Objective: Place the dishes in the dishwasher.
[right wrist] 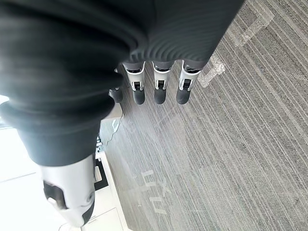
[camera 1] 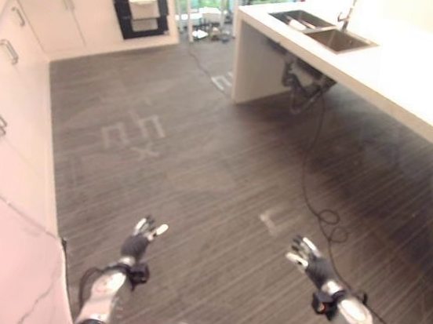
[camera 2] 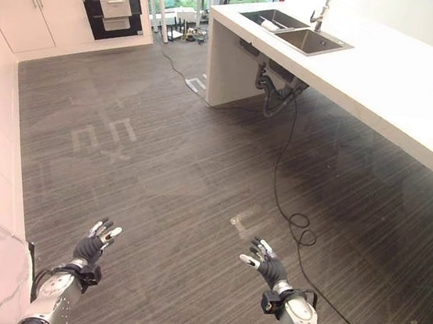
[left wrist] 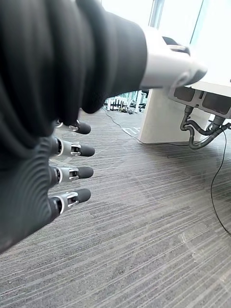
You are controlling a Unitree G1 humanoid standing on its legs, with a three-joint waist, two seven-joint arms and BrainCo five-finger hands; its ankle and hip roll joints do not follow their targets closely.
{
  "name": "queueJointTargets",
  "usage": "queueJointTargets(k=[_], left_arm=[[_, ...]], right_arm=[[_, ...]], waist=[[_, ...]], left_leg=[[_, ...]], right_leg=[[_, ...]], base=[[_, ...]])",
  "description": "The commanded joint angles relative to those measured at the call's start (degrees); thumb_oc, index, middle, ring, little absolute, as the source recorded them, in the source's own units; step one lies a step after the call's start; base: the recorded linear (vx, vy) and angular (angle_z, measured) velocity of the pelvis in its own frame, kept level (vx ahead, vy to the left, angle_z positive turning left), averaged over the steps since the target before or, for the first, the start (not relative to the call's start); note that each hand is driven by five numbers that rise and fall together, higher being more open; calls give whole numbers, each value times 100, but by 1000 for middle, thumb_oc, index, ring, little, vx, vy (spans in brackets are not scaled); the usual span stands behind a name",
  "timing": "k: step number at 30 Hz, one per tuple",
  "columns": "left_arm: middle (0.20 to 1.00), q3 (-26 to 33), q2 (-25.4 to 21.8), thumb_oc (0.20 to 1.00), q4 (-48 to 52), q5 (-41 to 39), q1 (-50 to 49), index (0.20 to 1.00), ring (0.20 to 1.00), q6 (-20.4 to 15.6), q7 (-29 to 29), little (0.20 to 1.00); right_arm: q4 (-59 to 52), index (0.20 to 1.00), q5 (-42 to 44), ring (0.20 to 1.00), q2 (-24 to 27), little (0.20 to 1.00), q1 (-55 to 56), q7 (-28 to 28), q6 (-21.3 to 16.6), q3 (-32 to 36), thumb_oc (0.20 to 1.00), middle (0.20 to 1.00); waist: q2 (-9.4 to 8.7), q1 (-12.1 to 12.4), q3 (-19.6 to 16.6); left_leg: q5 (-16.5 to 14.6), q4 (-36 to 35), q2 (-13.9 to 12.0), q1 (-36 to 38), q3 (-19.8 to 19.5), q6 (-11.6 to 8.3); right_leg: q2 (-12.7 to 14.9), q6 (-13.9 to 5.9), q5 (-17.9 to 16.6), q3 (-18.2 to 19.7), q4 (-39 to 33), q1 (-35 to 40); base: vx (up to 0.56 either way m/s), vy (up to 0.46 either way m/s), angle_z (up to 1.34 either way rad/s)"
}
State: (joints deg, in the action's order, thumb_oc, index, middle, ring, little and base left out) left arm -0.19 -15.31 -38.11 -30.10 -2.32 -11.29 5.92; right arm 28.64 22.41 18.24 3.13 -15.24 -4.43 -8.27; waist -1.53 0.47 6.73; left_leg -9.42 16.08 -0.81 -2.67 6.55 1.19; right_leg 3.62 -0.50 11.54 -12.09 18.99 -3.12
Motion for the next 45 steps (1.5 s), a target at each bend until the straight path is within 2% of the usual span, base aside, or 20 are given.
queueJointTargets(k=[1, 5, 9, 11, 12, 13, 16, 19, 22, 24, 25, 26, 27, 29, 32, 34, 39, 41, 43, 45], left_arm=[[1000, 130, -145, 1000, 305, -154, 53, 1000, 1000, -266, 36, 1000], [1000, 184, -154, 1000, 385, -191, -3, 1000, 1000, -247, 41, 1000], [1000, 194, -168, 1000, 447, -112, -53, 1000, 1000, -414, 137, 1000], [1000, 225, -189, 1000, 493, -283, -77, 1000, 1000, -413, 148, 1000], [1000, 240, -173, 1000, 473, -360, -91, 1000, 1000, -436, 145, 1000], [1000, 238, -167, 1000, 474, -362, -94, 1000, 1000, -436, 143, 1000], [1000, 280, -204, 1000, 764, -216, -337, 1000, 1000, -428, 139, 1000], [1000, 410, -282, 1000, 782, -252, -403, 1000, 1000, -458, 262, 1000], [1000, 449, -497, 1000, 794, -158, -214, 1000, 1000, -263, 437, 1000], [1000, 402, -565, 1000, 860, -36, -152, 1000, 1000, -197, 603, 1000], [1000, 306, -617, 1000, 968, 34, -99, 1000, 1000, -103, 644, 1000], [1000, 289, -638, 1000, 1033, 78, -111, 1000, 1000, -66, 664, 1000], [1000, 239, -628, 1000, 1167, 106, -161, 1000, 1000, -28, 573, 1000], [1000, 79, -683, 1000, 1238, 104, -99, 1000, 1000, -21, 580, 1000], [1000, 104, -781, 1000, 1397, 63, -163, 1000, 1000, 54, 624, 1000], [1000, 43, -797, 1000, 1440, 78, -212, 1000, 1000, -2, 646, 1000], [1000, -12, -585, 1000, 1348, 181, -215, 1000, 1000, -70, 626, 1000], [1000, 27, -547, 1000, 1381, 167, -287, 1000, 1000, -64, 642, 1000], [1000, 9, -440, 1000, 1468, 149, -416, 1000, 1000, -105, 556, 1000], [1000, -21, -360, 1000, 1513, 177, -485, 1000, 1000, -176, 450, 1000]], right_arm=[[-342, 1000, -155, 1000, -77, 1000, -1, -9, -313, 85, 1000, 1000], [-375, 1000, -183, 1000, -20, 1000, 27, -28, -328, 89, 1000, 1000], [-420, 1000, -190, 1000, 295, 1000, -13, -234, -383, 186, 1000, 1000], [-398, 1000, -227, 1000, 311, 1000, -27, -239, -402, 221, 1000, 1000], [-341, 1000, -256, 1000, 316, 1000, -35, -288, -441, 238, 1000, 1000], [-337, 1000, -259, 1000, 320, 1000, -31, -293, -444, 240, 1000, 1000], [-463, 1000, -324, 1000, 352, 1000, 108, -352, -492, 298, 1000, 1000], [-496, 1000, -313, 1000, 398, 1000, 174, -399, -531, 354, 1000, 1000], [-580, 1000, -161, 1000, 178, 1000, 316, -316, -543, 396, 1000, 1000], [-640, 1000, -161, 1000, 37, 1000, 318, -239, -587, 418, 1000, 1000], [-726, 1000, -124, 1000, -35, 1000, 332, -211, -578, 453, 1000, 1000], [-786, 1000, -85, 1000, -43, 1000, 346, -197, -559, 458, 1000, 1000], [-723, 1000, -70, 1000, -83, 1000, 262, -184, -576, 392, 1000, 1000], [-833, 1000, 13, 1000, -68, 1000, 235, -27, -509, 265, 1000, 1000], [-861, 1000, 86, 1000, 19, 1000, 450, -205, -641, 336, 1000, 1000], [-868, 1000, 45, 1000, 49, 1000, 491, -247, -653, 410, 1000, 1000], [-977, 1000, 56, 1000, 157, 1000, 481, -69, -578, 549, 1000, 1000], [-1137, 1000, 69, 1000, 238, 1000, 524, -88, -479, 622, 1000, 1000], [-1282, 1000, 102, 1000, 378, 1000, 502, -226, -424, 726, 1000, 1000], [-1347, 1000, 108, 1000, 506, 1000, 464, -404, -436, 792, 1000, 1000]], waist=[[-48, -9, -120], [-51, -24, -29], [-342, 62, 364], [-300, 72, 465], [-101, 50, 499], [-82, 37, 512], [219, 167, 507], [241, 205, 384], [20, 329, 158], [-39, 304, 24], [31, 255, 31], [68, 243, 36], [92, 192, 100], [130, 33, 204], [-178, -198, 396], [-186, -324, 431], [-269, -529, 103], [-207, -567, -13], [-142, -511, -163], [-249, -446, -108]], left_leg=[[-230, 111, 10, -22, -15, -190], [-152, 111, -50, 66, -15, -209], [924, 580, 101, 61, 204, -337], [1024, 111, -146, -102, 542, -379], [924, 111, -578, -501, 671, -516], [910, 111, -606, -511, 662, -536], [1339, 111, -1022, -1478, -24, -881], [1052, 111, -1083, -1584, 41, -778], [889, 111, -646, -1535, -40, -458], [724, 111, -350, -1371, -196, -191], [594, 111, -145, -1157, -367, -46], [517, 111, -77, -1061, -386, 13], [390, 111, -28, -810, -287, 44], [302, 111, 101, -499, -407, 32], [-9, 111, 358, -81, -303, -1], [-216, 111, 448, 165, -420, 54], [-801, 111, 438, 969, -290, 83], [-680, 111, 308, 1242, -212, -65], [1118, 203, 42, 1680, -16, -509], [1556, 1715, 85, 860, -41, -646]], right_leg=[[180, -462, -383, -137, -180, 36], [80, -338, -346, -94, -180, 92], [125, -29, -369, 247, -180, 221], [94, -73, -336, 228, -180, 292], [-41, -120, -239, 113, -180, 362], [-48, -126, -215, 91, -180, 397], [-332, -143, 61, 184, -180, 715], [-118, -268, 331, 303, -180, 1106], [223, -650, 183, 262, -180, 1574], [413, -927, -1293, 133, -180, 1774], [534, -971, -1881, 178, 877, 1283], [557, -944, -1991, 180, 1400, 1016], [517, -824, -1981, 275, 1753, 388], [111, -602, -1474, -323, 36, -17], [560, -872, -1488, -133, -180, -1253], [627, -941, -1452, 214, -180, -1870], [653, -889, -1500, 176, -180, -1796], [610, -797, -1495, 51, -180, -1669], [317, -445, -1170, 187, -180, -1248], [195, -226, -999, 453, -180, -949]], base=[[74, -84, 3], [109, -117, 7], [160, -142, -1], [179, 48, -20], [188, 102, 11], [202, 138, 37], [458, 228, 9], [630, 379, -62], [549, 271, -6], [568, 350, 20], [456, 334, 39], [439, 333, 62], [408, 196, 53], [595, 7, 1], [519, -195, 52], [508, -193, 87], [632, -317, 40], [444, -263, 61], [522, -384, -60], [326, -324, -178]])
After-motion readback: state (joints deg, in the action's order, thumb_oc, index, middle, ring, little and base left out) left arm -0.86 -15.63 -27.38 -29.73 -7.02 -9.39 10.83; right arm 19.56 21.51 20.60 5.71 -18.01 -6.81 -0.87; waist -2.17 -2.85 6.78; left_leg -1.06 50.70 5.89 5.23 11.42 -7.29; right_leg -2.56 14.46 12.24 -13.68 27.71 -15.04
